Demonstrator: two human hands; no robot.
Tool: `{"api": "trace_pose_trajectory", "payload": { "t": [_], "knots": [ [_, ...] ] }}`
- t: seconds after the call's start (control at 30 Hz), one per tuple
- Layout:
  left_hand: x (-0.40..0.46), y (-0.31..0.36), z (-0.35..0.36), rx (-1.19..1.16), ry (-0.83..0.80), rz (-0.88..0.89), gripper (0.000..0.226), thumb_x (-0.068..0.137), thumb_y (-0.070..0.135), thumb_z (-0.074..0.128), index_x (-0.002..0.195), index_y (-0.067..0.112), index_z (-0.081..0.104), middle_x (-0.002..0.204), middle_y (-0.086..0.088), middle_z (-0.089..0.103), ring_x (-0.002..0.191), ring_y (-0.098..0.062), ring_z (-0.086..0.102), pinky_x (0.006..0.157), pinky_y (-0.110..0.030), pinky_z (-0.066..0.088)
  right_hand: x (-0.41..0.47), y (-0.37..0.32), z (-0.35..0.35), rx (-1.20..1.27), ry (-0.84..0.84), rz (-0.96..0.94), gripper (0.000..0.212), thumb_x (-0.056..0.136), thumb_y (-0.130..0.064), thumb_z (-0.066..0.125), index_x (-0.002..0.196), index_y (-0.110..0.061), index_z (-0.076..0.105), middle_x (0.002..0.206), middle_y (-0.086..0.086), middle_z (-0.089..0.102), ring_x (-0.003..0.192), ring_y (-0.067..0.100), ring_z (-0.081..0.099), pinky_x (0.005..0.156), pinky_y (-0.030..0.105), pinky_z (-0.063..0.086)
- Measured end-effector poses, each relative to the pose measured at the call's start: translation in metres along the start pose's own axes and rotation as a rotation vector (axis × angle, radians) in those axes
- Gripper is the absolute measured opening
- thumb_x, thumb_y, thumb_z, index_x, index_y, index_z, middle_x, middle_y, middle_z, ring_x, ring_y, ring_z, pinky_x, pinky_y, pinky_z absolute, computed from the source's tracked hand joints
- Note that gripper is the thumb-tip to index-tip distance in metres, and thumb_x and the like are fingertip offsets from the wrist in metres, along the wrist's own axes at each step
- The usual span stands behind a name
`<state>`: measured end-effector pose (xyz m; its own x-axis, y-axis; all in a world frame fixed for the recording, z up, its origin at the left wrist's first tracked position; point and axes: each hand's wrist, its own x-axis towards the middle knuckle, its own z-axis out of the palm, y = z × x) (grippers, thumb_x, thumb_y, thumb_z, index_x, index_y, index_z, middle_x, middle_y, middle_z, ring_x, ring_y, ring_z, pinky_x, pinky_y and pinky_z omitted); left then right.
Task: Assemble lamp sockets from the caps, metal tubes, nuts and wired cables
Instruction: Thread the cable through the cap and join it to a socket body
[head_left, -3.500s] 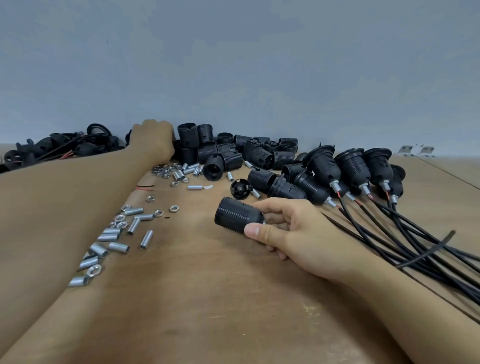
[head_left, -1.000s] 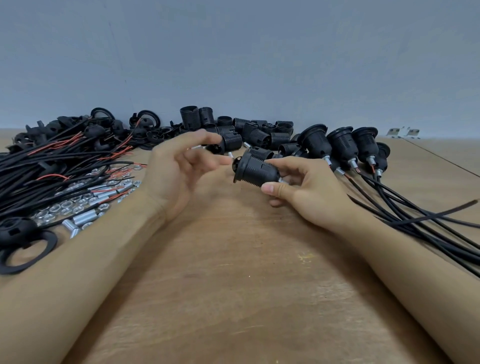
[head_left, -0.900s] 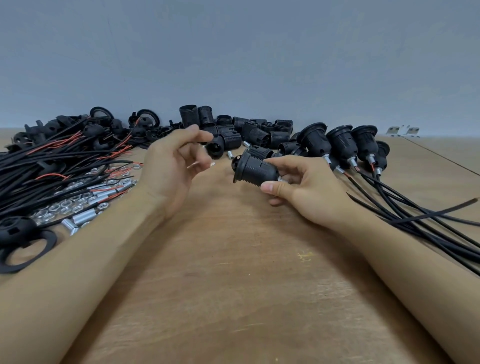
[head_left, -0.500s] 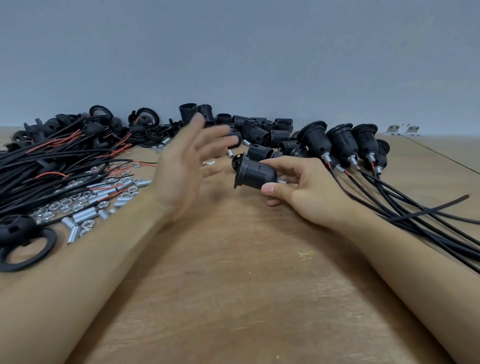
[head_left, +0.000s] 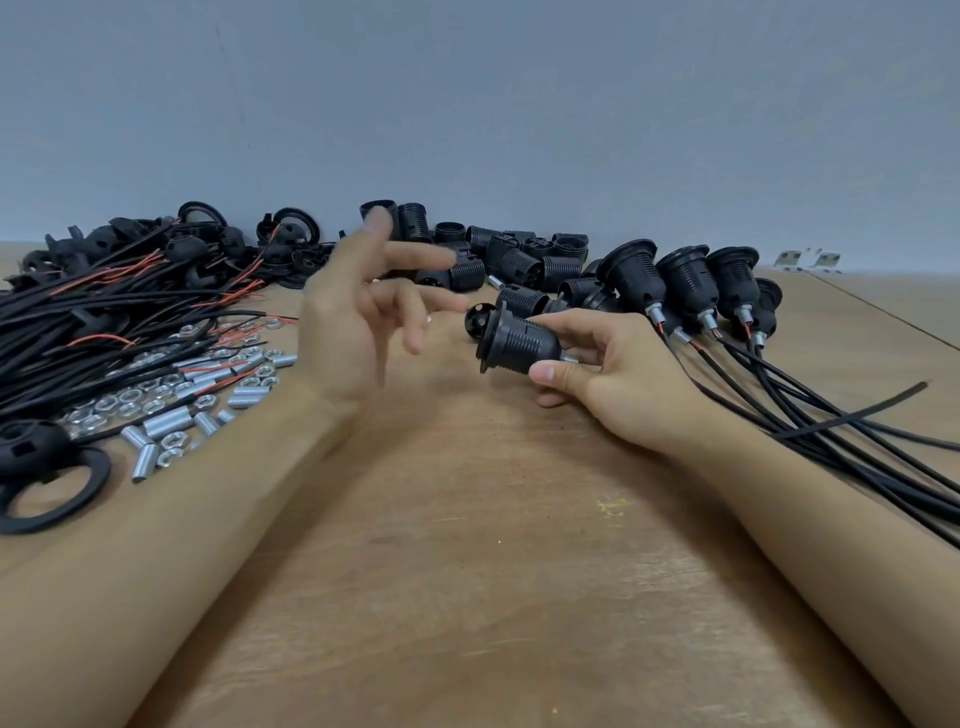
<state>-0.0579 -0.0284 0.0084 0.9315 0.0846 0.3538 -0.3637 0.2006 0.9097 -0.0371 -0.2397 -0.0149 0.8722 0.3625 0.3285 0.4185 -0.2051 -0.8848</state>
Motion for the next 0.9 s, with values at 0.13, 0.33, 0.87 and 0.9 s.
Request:
{"api": "trace_pose_trajectory", "payload": {
  "t": [0.13,0.33,0.87,0.9],
  "knots": [
    [-0.002,-0.008,0.002,0.258,-0.109,-0.012,0.034,0.088,0.042,0.051,0.103,0.019,0.072,0.103,-0.002,0.075,0.105,-0.019,0.067,0.093,-0.042,0.049,-0.001,-0.001,0.002,0.000,-0.011,-0.004,0.038,0.087,0.004,0.068,0.102,-0.030,0.068,0.096,-0.001,0.071,0.084,0.017,0.070,0.069,0.026,0.059],
    [-0.006,-0.017,0.007,0.398,-0.237,-0.078,0.037,0.088,0.046,0.052,0.115,0.028,0.070,0.111,0.001,0.073,0.108,-0.022,0.067,0.101,-0.053,0.049,-0.002,0.000,0.002,-0.031,-0.018,0.001,0.036,0.086,0.005,0.068,0.105,-0.026,0.068,0.097,0.001,0.072,0.089,0.026,0.071,0.071,0.029,0.061],
    [0.003,-0.029,-0.003,0.610,-0.086,0.002,0.024,0.100,0.041,0.052,0.093,0.029,0.071,0.083,0.012,0.074,0.081,-0.008,0.069,0.080,-0.030,0.053,0.012,0.002,-0.060,-0.567,0.749,0.107,0.032,0.093,-0.028,0.059,0.120,-0.013,0.052,0.111,0.005,0.065,0.100,0.018,0.060,0.090,0.037,0.048],
    [0.003,-0.029,-0.004,0.660,-0.086,0.018,0.019,0.099,0.038,0.056,0.090,0.030,0.071,0.083,0.015,0.074,0.082,-0.007,0.068,0.078,-0.021,0.051,0.013,0.005,-0.060,-0.634,0.700,0.137,0.034,0.094,-0.027,0.058,0.123,-0.012,0.055,0.116,0.007,0.064,0.109,0.025,0.057,0.094,0.042,0.046]
  ]
}}
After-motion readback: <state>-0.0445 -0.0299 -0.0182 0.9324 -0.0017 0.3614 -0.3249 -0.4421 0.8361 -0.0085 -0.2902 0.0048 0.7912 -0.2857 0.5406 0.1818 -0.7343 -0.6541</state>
